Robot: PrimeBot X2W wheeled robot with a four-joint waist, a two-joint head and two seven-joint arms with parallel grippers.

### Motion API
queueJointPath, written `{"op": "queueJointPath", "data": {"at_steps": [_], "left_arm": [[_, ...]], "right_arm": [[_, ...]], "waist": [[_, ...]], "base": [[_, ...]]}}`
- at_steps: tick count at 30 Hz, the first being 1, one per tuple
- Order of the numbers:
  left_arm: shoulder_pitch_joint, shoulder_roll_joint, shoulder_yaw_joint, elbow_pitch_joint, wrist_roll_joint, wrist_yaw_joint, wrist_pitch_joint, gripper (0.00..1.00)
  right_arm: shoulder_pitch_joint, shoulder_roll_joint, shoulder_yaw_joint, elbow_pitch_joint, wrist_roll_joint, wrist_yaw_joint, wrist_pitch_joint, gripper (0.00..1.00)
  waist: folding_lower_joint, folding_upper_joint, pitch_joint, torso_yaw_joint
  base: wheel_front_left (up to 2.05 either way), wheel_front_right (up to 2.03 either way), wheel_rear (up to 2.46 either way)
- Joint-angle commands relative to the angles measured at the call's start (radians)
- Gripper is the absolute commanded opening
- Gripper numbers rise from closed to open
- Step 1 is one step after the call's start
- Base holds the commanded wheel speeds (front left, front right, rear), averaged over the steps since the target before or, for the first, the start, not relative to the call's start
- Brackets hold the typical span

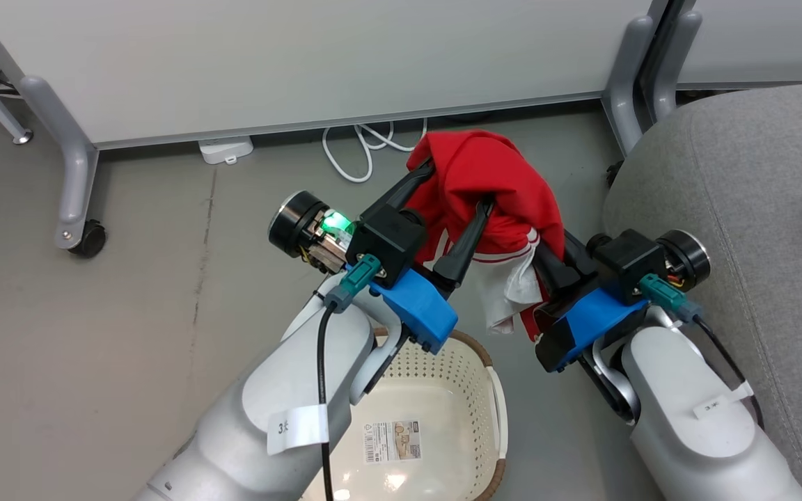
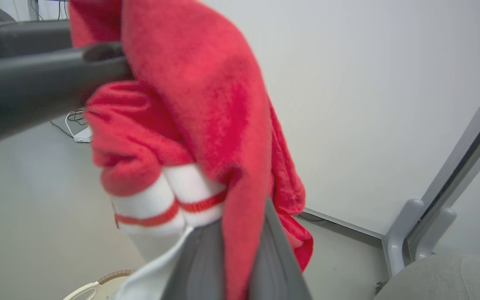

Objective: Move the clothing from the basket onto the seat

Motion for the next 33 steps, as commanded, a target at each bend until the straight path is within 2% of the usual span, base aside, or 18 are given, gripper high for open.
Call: {"op": "queueJointPath", "data": {"at_steps": [1,15,33], "left_arm": [[-0.011,-0.001,0.001,0.003,0.007,0.003,-0.005,1.00],[-0.037,0.000,-0.037,0.006,0.026,-0.006,-0.005,1.00],[-0.066,0.004,-0.082,0.050,0.074,-0.034,-0.005,1.00]], "right_arm": [[-0.005,-0.002,-0.017,-0.008,0.002,0.000,-0.001,0.00],[-0.026,-0.024,-0.197,-0.043,-0.008,0.000,-0.001,0.00],[0.052,-0.013,-0.399,-0.164,-0.006,0.000,-0.001,0.00]], "waist": [[0.0000,0.0000,0.011,-0.010],[0.0000,0.0000,0.105,-0.099],[0.0000,0.0000,0.206,-0.287]], "base": [[0.00,0.00,0.00],[0.00,0.00,0.00],[0.00,0.00,0.00]]}}
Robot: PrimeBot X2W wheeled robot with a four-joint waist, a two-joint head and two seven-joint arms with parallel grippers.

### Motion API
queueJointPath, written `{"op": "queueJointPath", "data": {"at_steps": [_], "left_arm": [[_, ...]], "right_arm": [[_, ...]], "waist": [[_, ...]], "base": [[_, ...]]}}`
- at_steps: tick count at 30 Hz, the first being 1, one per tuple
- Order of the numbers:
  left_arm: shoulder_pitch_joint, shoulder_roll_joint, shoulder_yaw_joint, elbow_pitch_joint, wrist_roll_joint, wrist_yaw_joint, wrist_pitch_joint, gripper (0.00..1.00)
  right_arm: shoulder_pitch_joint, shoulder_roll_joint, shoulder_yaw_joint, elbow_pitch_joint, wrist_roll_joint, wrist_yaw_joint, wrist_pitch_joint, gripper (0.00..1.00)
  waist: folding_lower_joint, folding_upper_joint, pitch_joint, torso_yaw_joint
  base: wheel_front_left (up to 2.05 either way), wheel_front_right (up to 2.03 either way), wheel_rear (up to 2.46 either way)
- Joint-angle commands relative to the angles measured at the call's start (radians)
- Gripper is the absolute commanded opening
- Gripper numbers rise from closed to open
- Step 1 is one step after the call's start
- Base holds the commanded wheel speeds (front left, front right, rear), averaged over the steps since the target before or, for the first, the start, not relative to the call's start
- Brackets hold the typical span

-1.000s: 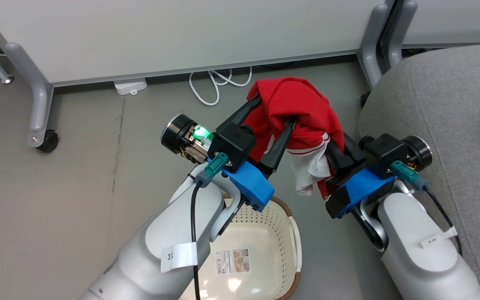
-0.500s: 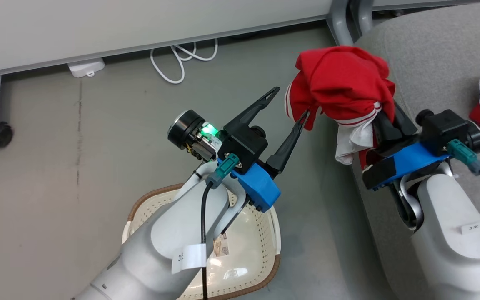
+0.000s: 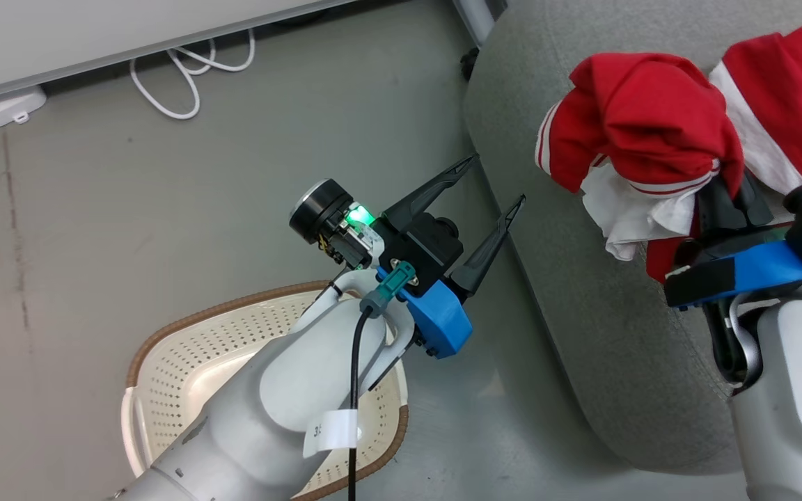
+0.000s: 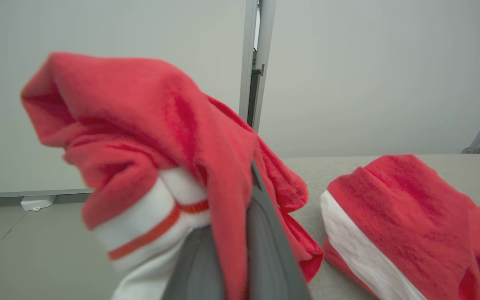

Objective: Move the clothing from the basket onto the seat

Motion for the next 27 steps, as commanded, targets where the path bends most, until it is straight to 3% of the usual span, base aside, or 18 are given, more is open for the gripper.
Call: {"op": "queueJointPath", "data": {"at_steps": [1,15,27], "left_arm": [[-0.013,0.003,-0.004,0.003,0.006,-0.002,-0.005,1.00],[-0.035,0.003,-0.061,0.036,0.026,-0.026,-0.005,1.00],[-0.061,0.002,-0.080,0.051,0.023,-0.034,-0.005,1.00]], "right_arm": [[0.016,0.005,-0.015,-0.014,0.002,0.000,-0.001,0.00],[0.142,0.056,-0.143,-0.080,0.010,0.000,-0.001,0.00],[0.170,0.085,-0.166,-0.085,0.014,0.000,-0.001,0.00]], "waist": [[0.0000,-0.0001,0.021,-0.034],[0.0000,-0.0001,0.082,-0.154],[0.0000,-0.0001,0.117,-0.186]], "base": [[0.00,0.00,0.00],[0.00,0.00,0.00],[0.00,0.00,0.00]]}}
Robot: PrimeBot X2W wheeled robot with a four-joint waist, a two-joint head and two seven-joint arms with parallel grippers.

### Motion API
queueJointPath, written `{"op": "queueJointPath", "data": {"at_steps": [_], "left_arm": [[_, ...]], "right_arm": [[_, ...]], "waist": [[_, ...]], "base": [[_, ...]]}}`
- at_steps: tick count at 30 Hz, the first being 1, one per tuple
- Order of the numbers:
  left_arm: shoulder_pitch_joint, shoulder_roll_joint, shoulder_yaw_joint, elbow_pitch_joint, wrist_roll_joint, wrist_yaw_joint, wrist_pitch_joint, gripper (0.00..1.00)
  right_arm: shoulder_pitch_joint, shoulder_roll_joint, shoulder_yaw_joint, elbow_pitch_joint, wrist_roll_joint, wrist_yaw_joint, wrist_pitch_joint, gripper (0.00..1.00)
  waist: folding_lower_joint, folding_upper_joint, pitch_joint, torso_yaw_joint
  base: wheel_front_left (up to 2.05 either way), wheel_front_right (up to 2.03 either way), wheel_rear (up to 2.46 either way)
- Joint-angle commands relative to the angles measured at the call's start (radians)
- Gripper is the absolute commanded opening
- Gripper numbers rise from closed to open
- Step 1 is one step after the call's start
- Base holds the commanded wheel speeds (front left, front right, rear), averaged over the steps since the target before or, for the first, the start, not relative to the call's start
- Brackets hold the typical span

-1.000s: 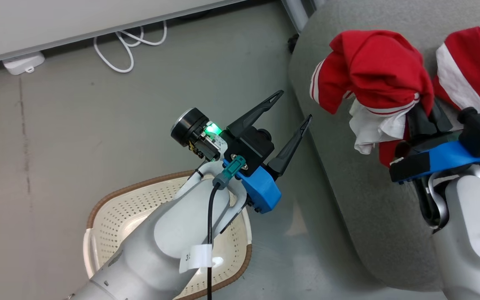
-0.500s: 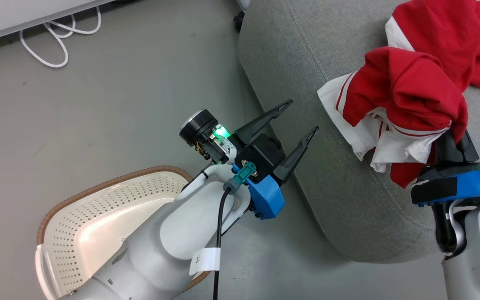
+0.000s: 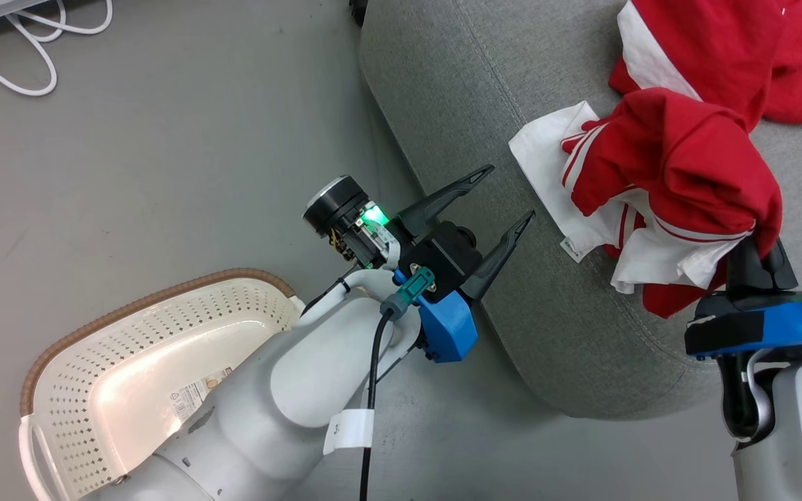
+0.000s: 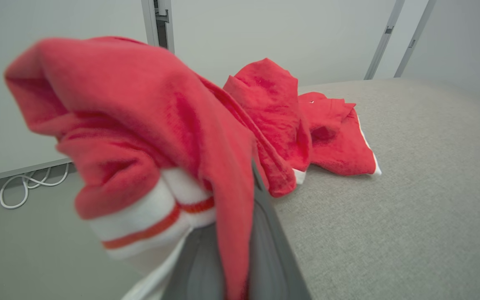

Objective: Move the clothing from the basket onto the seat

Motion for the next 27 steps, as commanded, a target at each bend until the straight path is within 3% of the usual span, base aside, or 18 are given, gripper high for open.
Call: {"op": "queueJointPath", "data": {"at_steps": [1,9,18,27], "left_arm": [[-0.019,0.002,0.001,-0.001,-0.004,-0.005,-0.005,1.00],[-0.030,0.003,0.009,-0.010,0.000,0.002,-0.005,1.00],[-0.047,0.008,0.010,-0.019,0.011,0.005,-0.005,1.00],[-0.084,0.025,0.007,-0.019,0.028,0.010,-0.003,1.00]], "right_arm": [[0.006,0.007,0.003,-0.005,-0.001,0.000,-0.001,0.00],[-0.081,-0.037,0.050,-0.031,-0.016,0.000,-0.001,0.00],[-0.267,-0.151,0.098,-0.077,-0.015,0.000,-0.001,0.00],[-0.484,-0.290,-0.073,-0.075,0.037,0.000,-0.001,0.00]], "waist": [[-0.0001,0.0000,0.001,0.001],[-0.0001,0.0000,0.016,0.012],[-0.0001,0.0000,0.056,0.037],[-0.0001,0.0000,0.135,0.057]], "base": [[0.00,0.00,0.00],[0.00,0.00,0.00],[0.00,0.00,0.00],[0.00,0.00,0.00]]}}
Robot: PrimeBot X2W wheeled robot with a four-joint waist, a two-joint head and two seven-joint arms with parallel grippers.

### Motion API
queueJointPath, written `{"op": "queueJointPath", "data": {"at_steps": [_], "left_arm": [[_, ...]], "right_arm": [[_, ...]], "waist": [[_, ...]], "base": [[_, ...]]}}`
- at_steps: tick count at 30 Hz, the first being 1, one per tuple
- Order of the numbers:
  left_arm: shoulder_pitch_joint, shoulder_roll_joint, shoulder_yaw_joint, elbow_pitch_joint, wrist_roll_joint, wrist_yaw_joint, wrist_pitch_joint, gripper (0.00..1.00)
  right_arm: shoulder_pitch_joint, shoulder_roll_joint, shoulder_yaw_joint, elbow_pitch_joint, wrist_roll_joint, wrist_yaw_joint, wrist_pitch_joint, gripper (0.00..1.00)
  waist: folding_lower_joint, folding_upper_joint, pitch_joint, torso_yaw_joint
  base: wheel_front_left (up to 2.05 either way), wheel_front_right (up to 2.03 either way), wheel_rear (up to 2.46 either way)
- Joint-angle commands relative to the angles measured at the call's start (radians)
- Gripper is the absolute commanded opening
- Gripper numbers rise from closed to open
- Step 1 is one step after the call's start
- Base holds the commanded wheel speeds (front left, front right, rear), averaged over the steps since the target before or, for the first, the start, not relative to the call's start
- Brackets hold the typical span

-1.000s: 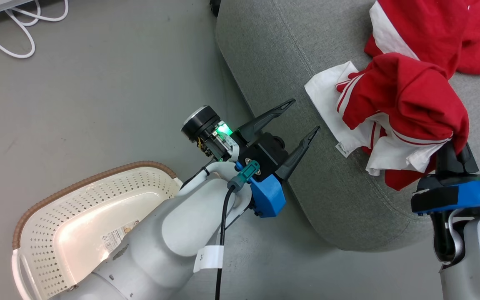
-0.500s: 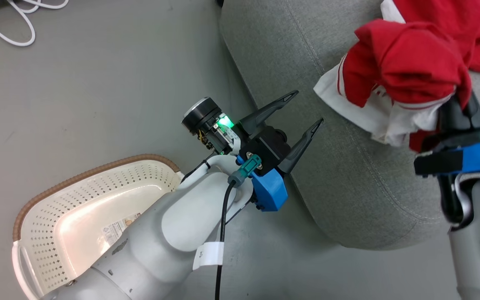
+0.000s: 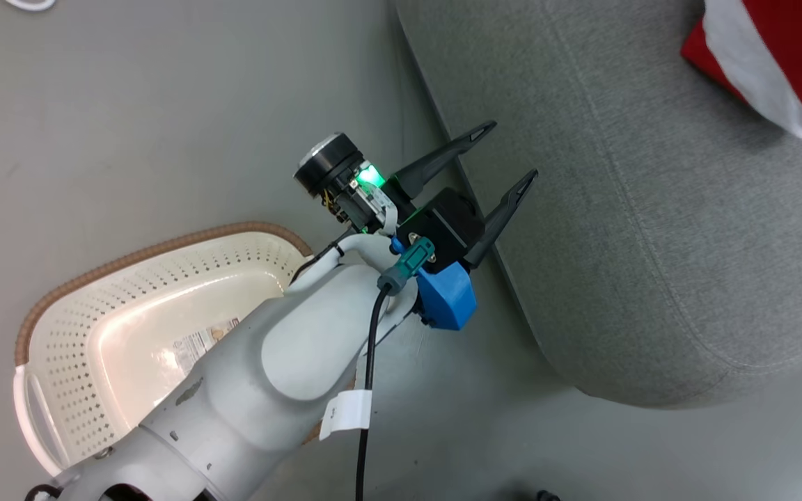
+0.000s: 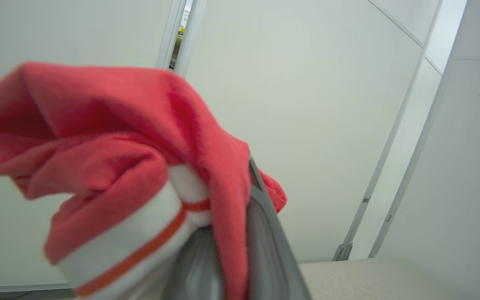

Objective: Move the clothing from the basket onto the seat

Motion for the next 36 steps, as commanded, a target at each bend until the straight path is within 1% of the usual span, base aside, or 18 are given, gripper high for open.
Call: {"op": "queueJointPath", "data": {"at_steps": [1,6,8,10,15,21,25,30,31,32,33,36], "left_arm": [[-0.025,0.010,0.002,-0.002,0.009,0.004,-0.002,1.00],[-0.062,0.020,-0.003,-0.015,0.020,0.008,0.011,1.00],[-0.077,0.024,-0.007,-0.022,0.028,0.009,0.015,1.00],[-0.093,0.030,-0.010,-0.030,0.032,0.011,0.021,1.00],[-0.123,0.048,-0.016,-0.052,0.041,0.011,0.040,1.00],[-0.141,0.069,-0.018,-0.075,0.046,0.020,0.055,1.00],[-0.141,0.076,-0.022,-0.090,0.047,0.027,0.060,1.00],[-0.144,0.079,-0.024,-0.100,0.039,0.033,0.057,1.00],[-0.144,0.078,-0.024,-0.101,0.037,0.035,0.055,1.00],[-0.145,0.077,-0.024,-0.101,0.035,0.036,0.054,1.00],[-0.145,0.076,-0.025,-0.100,0.034,0.037,0.051,1.00],[-0.141,0.069,-0.024,-0.096,0.030,0.038,0.042,1.00]], "right_arm": [[-0.041,-0.028,-0.045,0.013,0.020,0.000,-0.001,0.00],[-0.103,-0.102,-0.154,0.076,0.039,0.000,-0.001,0.00],[-0.114,-0.119,-0.192,0.117,0.047,0.000,-0.001,0.00],[-0.125,-0.123,-0.225,0.165,0.063,0.000,-0.001,0.00],[-0.128,-0.096,-0.253,0.274,0.080,0.000,-0.001,0.00],[-0.115,-0.053,-0.253,0.341,0.067,0.000,-0.001,0.00],[-0.104,-0.040,-0.249,0.389,0.057,0.000,-0.001,0.00],[-0.081,-0.035,-0.244,0.407,0.048,0.000,-0.001,0.00],[-0.074,-0.034,-0.245,0.406,0.049,0.000,-0.001,0.02],[-0.067,-0.035,-0.246,0.405,0.049,0.000,-0.001,0.44],[-0.061,-0.034,-0.248,0.403,0.048,0.000,-0.001,1.00],[-0.032,-0.030,-0.239,0.384,0.042,0.000,-0.001,1.00]], "waist": [[0.0000,0.0000,0.035,0.009],[0.0000,0.0000,0.105,0.016],[0.0000,0.0000,0.134,0.019],[0.0000,0.0000,0.163,0.021],[0.0000,0.0000,0.231,0.019],[0.0000,0.0000,0.287,0.024],[0.0000,0.0000,0.305,0.030],[0.0000,0.0000,0.308,0.040],[0.0000,0.0000,0.306,0.041],[0.0000,0.0000,0.303,0.042],[0.0000,0.0000,0.299,0.042],[0.0000,0.0000,0.282,0.043]], "base": [[0.00,0.00,0.00],[0.00,0.00,0.00],[0.00,0.00,0.00],[0.00,0.00,0.00],[0.00,0.00,0.00],[0.00,0.00,0.00],[0.00,0.00,0.00],[0.00,0.00,0.00],[0.00,0.00,0.00],[0.00,0.00,0.00],[0.00,0.00,0.00],[0.00,0.00,0.00]]}}
